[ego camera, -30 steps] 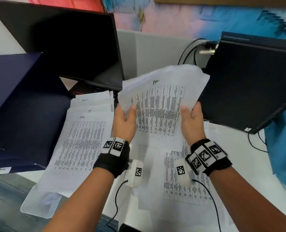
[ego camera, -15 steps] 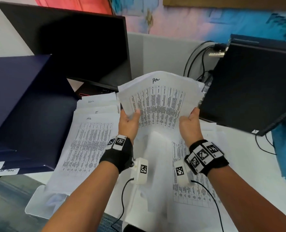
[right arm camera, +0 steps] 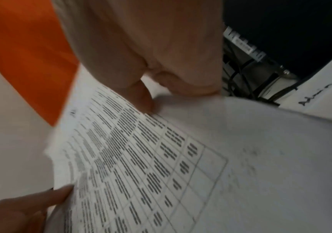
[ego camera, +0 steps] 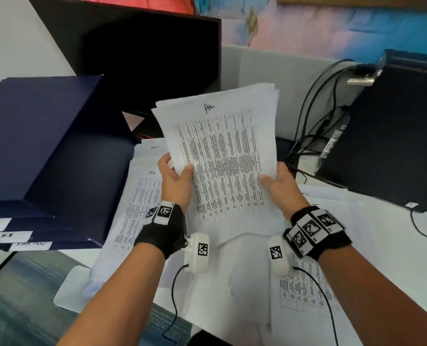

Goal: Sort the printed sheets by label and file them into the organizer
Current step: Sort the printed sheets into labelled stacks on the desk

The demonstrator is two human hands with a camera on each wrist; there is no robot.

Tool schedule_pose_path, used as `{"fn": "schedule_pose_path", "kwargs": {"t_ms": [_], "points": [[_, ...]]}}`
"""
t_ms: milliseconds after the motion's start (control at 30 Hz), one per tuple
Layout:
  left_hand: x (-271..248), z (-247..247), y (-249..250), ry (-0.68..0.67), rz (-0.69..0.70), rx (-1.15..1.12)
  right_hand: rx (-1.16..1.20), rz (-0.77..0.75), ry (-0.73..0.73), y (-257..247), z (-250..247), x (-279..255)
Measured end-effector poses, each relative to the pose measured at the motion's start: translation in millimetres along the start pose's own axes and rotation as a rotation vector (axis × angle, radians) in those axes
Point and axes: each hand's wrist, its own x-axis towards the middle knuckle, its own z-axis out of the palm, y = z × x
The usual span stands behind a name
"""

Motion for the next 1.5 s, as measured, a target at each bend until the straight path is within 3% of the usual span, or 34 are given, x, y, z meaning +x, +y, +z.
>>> {"fn": "schedule_pose_path", "kwargs": {"t_ms": [267, 500, 633, 833, 933, 1033, 1133, 1267, 1500], "points": [[-1, -62, -39, 0.109, -0.105, 0.342, -0.251, 0.232, -0.133, 27, 60, 11], [24, -128, -59, -0.097, -0.289, 0.743, -0.315, 0.313, -0.219, 52, 135, 6], [33, -148, -73, -0.168, -0.304, 0.893, -0.496, 0.315, -0.286, 60, 164, -3], [35, -151, -87, -0.288, -0.235, 1.138, -0.51, 0.314, -0.249, 65, 175, 0], [32, -144, -91, -0.35, -0.195, 1.273, -0.485, 0.329, -0.278, 63, 176, -2], [27, -139, -93, -0.437, -0.257, 1.347, -0.538, 0.321, -0.35, 63, 173, -6], [26, -137, -92, -0.432, -0.26, 1.346, -0.481, 0.308, -0.318, 63, 162, -7], [28, -119, -84, -0.397, -0.266, 1.369, -0.431, 0.284, -0.188, 63, 127, -5], [9, -30, -63, -0.415, -0.082, 1.24, -0.503, 0.307, 0.144, 74, 26, -5]]}}
